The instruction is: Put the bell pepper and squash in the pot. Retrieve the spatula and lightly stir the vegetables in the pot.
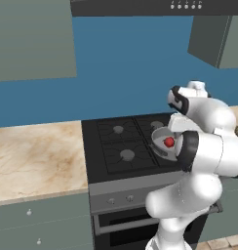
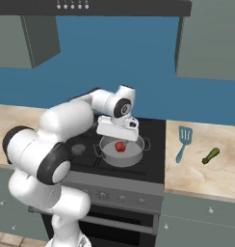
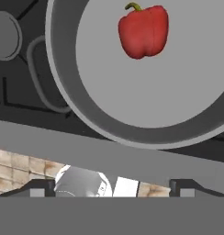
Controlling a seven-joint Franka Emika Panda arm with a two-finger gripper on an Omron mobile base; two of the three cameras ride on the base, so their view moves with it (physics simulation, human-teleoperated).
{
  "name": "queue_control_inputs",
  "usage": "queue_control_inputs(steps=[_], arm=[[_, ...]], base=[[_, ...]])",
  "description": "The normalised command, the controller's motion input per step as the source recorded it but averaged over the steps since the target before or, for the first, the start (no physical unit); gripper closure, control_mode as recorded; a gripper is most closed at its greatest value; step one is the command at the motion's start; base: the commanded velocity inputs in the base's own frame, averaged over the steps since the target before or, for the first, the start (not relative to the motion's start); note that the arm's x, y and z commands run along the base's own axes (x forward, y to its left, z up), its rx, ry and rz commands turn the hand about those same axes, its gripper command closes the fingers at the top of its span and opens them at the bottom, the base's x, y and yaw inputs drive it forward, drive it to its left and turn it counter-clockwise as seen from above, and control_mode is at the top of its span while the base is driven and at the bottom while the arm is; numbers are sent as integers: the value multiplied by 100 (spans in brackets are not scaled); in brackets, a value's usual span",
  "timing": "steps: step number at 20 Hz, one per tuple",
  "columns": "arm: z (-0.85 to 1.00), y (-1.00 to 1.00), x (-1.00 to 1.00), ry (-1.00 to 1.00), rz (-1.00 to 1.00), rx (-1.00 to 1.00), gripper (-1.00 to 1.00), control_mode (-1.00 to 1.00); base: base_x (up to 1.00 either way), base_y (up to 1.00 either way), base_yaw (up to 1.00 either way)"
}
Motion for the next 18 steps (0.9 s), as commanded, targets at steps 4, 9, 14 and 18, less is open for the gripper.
queue_control_inputs(steps=[4, 9, 14, 18], arm=[[16, 16, -86, 0, 0, 0, -100, -100], [0, 4, -5, 0, 0, 0, -100, -100], [0, 0, 0, 0, 0, 0, -100, -100], [0, 0, 0, 0, 0, 0, -100, -100]], base=[[0, 0, 0], [0, 0, 0], [0, 0, 0], [0, 0, 0]])
